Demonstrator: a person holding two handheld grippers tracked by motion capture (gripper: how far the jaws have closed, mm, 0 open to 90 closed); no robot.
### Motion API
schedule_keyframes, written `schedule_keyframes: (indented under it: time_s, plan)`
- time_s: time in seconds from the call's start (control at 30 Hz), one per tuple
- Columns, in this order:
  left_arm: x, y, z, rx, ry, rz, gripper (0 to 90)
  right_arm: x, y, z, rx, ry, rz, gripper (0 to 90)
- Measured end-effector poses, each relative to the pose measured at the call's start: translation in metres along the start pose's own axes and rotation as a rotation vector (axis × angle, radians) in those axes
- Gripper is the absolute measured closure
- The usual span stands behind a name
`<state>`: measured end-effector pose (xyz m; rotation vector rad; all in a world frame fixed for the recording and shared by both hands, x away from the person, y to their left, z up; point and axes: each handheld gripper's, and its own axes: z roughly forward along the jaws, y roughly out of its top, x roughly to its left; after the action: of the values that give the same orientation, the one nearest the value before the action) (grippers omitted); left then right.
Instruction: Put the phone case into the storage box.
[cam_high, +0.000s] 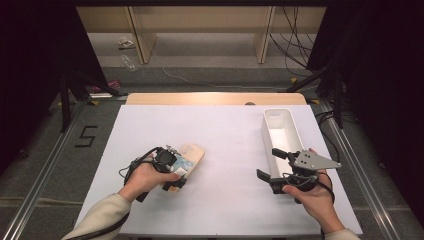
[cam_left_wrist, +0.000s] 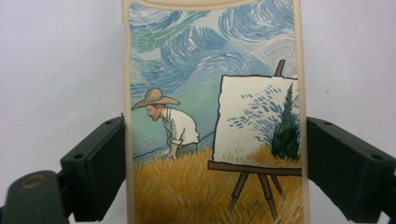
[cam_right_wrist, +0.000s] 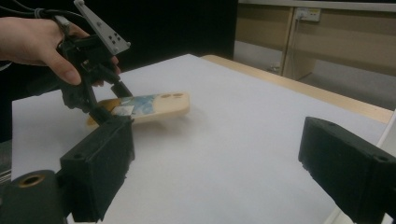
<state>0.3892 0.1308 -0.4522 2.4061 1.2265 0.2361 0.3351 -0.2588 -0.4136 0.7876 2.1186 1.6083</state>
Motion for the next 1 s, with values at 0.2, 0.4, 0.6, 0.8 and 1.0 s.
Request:
schedule_keyframes:
  time_s: [0.2, 0.4, 0.6, 0.8, 1.0]
  plan:
    - [0.001, -0.001, -0.003, -0.057, 0.013, -0.002, 11.4, 0.000, 0.000, 0.000, -0.001, 0.004, 0.001, 11.5]
    - [-0.001, -0.002, -0.006, -0.124, 0.019, 0.001, 11.4, 0.000, 0.000, 0.000, -0.003, 0.000, -0.001, 11.5]
    - [-0.003, -0.003, -0.007, -0.181, 0.022, 0.010, 11.4, 0.001, 0.000, 0.001, 0.002, -0.003, -0.002, 11.4]
    - [-0.005, -0.005, -0.008, -0.232, 0.014, 0.025, 11.5, 0.000, 0.000, 0.001, -0.004, -0.004, 0.006, 11.3]
    - [-0.006, -0.004, -0.011, -0.280, 0.030, 0.033, 11.5, 0.000, 0.000, 0.001, -0.006, -0.003, 0.012, 11.3]
